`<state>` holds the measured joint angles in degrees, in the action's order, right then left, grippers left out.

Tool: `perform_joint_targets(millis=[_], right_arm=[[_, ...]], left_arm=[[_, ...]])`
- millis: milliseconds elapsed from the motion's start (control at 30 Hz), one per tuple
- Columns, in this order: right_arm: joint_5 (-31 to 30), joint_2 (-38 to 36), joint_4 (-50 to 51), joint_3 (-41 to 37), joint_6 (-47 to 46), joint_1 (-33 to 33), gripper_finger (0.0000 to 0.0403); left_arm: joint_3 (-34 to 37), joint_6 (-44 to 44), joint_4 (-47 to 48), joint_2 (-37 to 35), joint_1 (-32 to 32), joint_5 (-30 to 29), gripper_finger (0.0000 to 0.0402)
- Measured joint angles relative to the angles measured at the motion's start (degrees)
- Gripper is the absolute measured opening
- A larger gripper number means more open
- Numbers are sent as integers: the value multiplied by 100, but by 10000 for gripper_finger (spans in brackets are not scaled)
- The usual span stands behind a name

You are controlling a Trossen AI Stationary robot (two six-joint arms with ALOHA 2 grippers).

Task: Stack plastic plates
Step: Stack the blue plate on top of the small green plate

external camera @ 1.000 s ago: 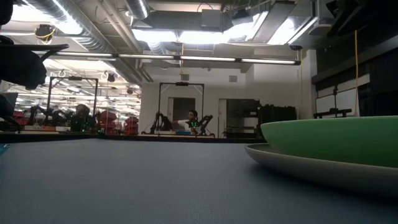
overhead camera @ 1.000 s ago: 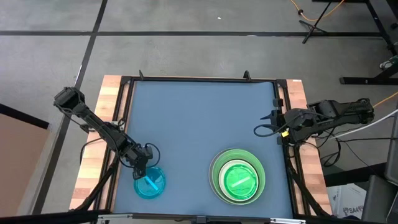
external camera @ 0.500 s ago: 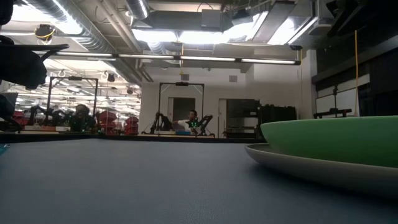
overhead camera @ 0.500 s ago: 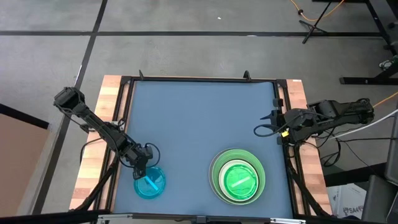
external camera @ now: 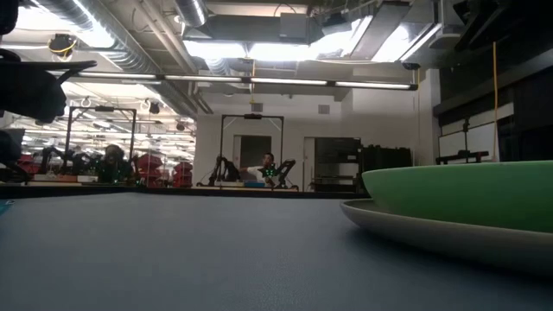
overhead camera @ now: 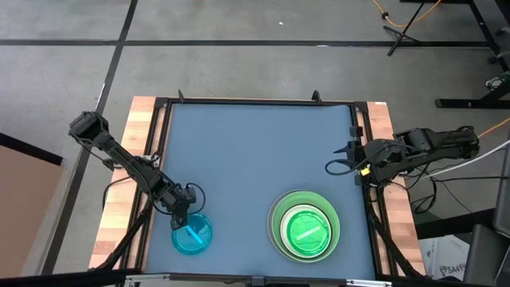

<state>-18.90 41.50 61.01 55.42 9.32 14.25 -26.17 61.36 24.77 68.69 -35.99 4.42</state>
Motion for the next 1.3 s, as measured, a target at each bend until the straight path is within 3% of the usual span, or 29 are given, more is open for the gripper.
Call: perform_joint_targets(millis=[567, 933, 1300], right_arm=[[0, -1, 1, 0, 0, 1, 111], [0, 0, 0, 0, 0, 1, 111], [0, 0, -2, 0, 2, 0, 111]], left_arm=[[83, -2, -189, 223, 2, -37, 71], [98, -3, -222, 240, 2, -76, 6], [110, -4, -582, 251, 0, -201, 2]])
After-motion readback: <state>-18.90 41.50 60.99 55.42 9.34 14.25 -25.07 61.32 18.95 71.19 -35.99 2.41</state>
